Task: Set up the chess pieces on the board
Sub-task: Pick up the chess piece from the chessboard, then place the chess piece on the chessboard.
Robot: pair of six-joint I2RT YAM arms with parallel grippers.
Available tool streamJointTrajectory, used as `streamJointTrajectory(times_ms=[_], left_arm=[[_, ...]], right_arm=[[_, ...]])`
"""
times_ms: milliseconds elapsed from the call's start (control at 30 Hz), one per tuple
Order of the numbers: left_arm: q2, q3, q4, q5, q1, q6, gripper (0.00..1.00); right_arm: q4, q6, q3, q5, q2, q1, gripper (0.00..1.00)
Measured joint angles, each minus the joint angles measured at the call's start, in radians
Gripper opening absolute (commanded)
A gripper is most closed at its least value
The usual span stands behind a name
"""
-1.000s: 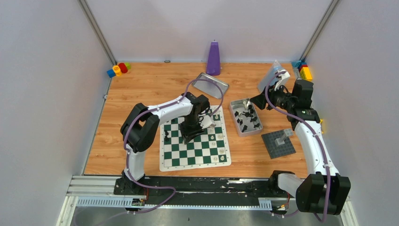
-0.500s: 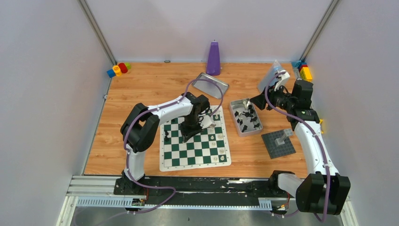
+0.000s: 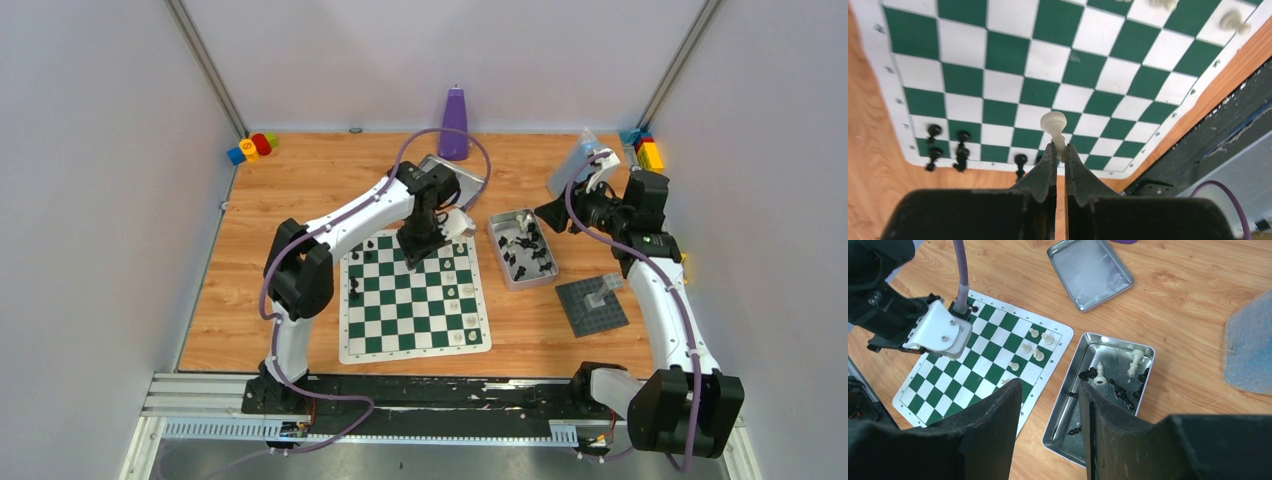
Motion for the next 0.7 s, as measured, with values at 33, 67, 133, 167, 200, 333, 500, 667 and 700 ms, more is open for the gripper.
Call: streamJointTrajectory(times_ms=[33,67,133,167,200,333,500,667,700], left_arm=[[0.017,0.047,-0.013,0.0,0.0,0.003,0.08],[0.039,0.093,-0.024,0.001,0.0,0.005,0.08],[0.091,0.185,-0.05,0.002,0.0,0.01,0.09],[0.123,0.235,-0.065,0.003,-0.001,0.011,0.09],[0.156,0.281,-0.076,0.004,-0.002,0.013,0.09],[0.279,0.433,-0.123,0.006,-0.01,0.02,0.09],[0.386,0.552,-0.161,0.008,-0.036,0.03,0.1],[0.416,0.6,-0.173,0.008,-0.068,0.034,0.1],[0.416,0.604,-0.174,0.008,-0.072,0.034,0.1]], right_arm=[[0.0,0.0,0.0,0.0,-0.001,-0.002,0.47],[0.0,0.0,0.0,0.0,-0.002,-0.003,0.46],[0.0,0.0,0.0,0.004,-0.004,-0.004,0.46],[0.0,0.0,0.0,0.005,-0.005,-0.005,0.46],[0.0,0.0,0.0,0.006,-0.006,-0.006,0.46],[-0.001,0.0,0.0,0.01,-0.007,-0.011,0.46],[-0.004,0.0,0.0,0.021,-0.015,-0.016,0.46],[-0.005,0.0,0.0,0.027,-0.018,-0.018,0.46],[-0.005,0.0,0.0,0.027,-0.018,-0.019,0.46]])
